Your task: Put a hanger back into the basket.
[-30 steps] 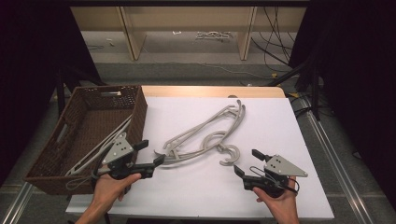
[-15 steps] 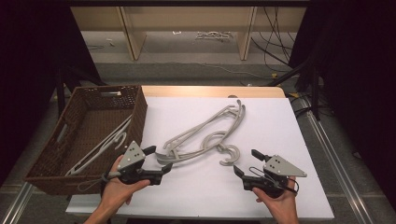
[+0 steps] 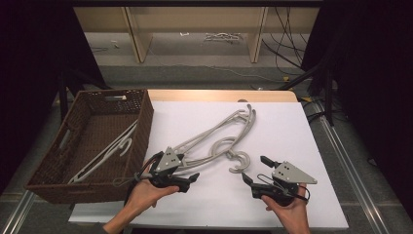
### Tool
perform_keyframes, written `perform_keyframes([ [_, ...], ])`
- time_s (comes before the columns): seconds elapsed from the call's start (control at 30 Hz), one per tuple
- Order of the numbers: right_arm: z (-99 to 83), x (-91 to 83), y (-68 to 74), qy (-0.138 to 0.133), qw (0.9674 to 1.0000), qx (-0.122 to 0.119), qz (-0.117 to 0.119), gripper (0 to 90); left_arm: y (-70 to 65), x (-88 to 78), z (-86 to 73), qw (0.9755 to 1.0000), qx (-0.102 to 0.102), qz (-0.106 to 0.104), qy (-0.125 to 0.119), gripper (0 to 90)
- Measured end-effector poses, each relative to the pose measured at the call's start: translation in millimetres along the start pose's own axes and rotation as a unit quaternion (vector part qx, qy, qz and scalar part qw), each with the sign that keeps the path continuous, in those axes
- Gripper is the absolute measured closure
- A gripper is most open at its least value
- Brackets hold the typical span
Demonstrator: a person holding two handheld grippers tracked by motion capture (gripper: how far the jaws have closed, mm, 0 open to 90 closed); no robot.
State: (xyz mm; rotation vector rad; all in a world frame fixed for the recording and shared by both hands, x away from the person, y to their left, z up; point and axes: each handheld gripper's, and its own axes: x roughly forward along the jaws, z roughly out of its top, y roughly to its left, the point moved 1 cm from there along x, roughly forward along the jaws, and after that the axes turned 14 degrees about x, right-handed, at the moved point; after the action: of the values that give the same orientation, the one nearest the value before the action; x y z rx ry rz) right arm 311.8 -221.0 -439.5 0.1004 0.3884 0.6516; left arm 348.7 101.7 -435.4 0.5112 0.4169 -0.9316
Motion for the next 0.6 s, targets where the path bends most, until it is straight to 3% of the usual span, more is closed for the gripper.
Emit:
perform_keyframes([
  [0.1, 0.3, 1.2, -2.2, -0.007, 1.0000, -0.005, 0.003, 18.0, 2.4, 9.7, 4.8, 0.9998, 0.018, -0.007, 0.011, 20.4],
  [0.17, 0.5, -0.6, -2.3, 0.006, 1.0000, 0.001, 0.001, 18.1, 2.5, 18.0, 8.4, 0.9994, 0.028, -0.011, 0.020, 23.4],
  [0.23, 0.4, 0.4, -2.9, 0.002, 1.0000, 0.002, 0.000, 18.0, 3.0, 32.9, 15.2, 0.9982, 0.046, -0.017, 0.034, 26.7],
  [0.43, 2.2, -0.8, -6.3, -0.001, 1.0000, -0.006, 0.000, 18.3, 2.2, 56.6, 27.5, 0.9974, 0.050, -0.037, 0.036, 29.3],
  [0.47, 1.6, -0.8, -7.0, 0.000, 1.0000, 0.007, 0.003, 18.3, 2.2, 60.8, 30.9, 0.9968, 0.060, -0.036, 0.040, 30.5],
  [0.6, 0.4, -2.5, -14.0, 0.003, 0.9999, 0.006, -0.011, 18.4, 2.2, 73.3, 40.5, 0.9953, 0.074, -0.047, 0.039, 33.9],
])
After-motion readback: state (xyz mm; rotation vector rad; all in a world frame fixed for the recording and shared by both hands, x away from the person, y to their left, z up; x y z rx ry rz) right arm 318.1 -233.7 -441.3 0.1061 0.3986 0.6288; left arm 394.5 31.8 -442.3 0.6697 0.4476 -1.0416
